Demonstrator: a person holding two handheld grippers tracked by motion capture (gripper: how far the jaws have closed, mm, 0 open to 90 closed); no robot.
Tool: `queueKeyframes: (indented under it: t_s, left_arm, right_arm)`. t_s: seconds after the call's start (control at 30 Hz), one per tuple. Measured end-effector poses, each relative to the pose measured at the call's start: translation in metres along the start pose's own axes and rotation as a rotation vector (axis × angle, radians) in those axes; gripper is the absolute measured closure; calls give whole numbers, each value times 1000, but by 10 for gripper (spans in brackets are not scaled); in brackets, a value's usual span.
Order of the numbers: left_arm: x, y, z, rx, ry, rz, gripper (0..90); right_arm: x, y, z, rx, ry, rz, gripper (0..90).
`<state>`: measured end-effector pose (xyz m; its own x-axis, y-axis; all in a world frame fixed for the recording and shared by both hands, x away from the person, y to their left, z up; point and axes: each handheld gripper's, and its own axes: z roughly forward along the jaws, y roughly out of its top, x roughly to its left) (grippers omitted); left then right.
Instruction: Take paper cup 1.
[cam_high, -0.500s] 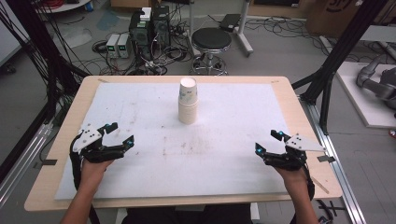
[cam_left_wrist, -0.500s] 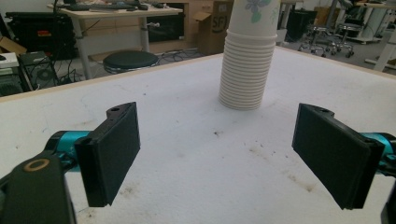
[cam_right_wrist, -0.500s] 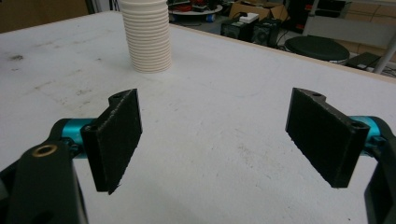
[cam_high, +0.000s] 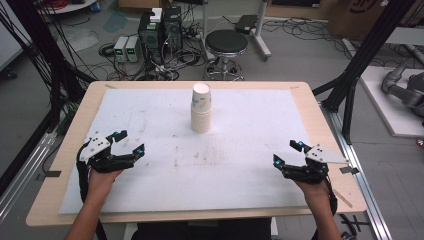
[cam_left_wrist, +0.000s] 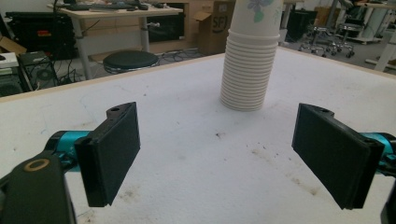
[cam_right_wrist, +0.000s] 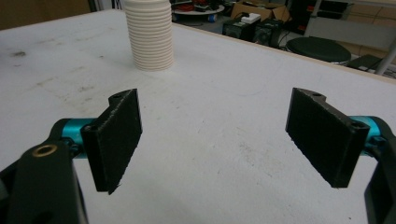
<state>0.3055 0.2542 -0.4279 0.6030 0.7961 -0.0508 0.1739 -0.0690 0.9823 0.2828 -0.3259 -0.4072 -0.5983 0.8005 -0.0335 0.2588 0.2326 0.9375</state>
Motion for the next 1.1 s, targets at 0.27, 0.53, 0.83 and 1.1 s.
queueKeyframes:
  t_s: [0.27,0.53,0.83,1.1]
  left_arm:
    - [-4,1,1,-4,-25,-22,153]
    - [-5,2,4,-14,-33,-26,153]
    - [-11,14,15,-28,-59,-45,153]
    - [-19,43,41,-21,-123,-24,152]
  right_arm:
    - [7,0,-4,6,-3,-1,189]
    - [6,-2,-1,12,3,0,189]
    - [3,-2,-6,1,-11,10,190]
    - [5,0,-3,7,5,0,190]
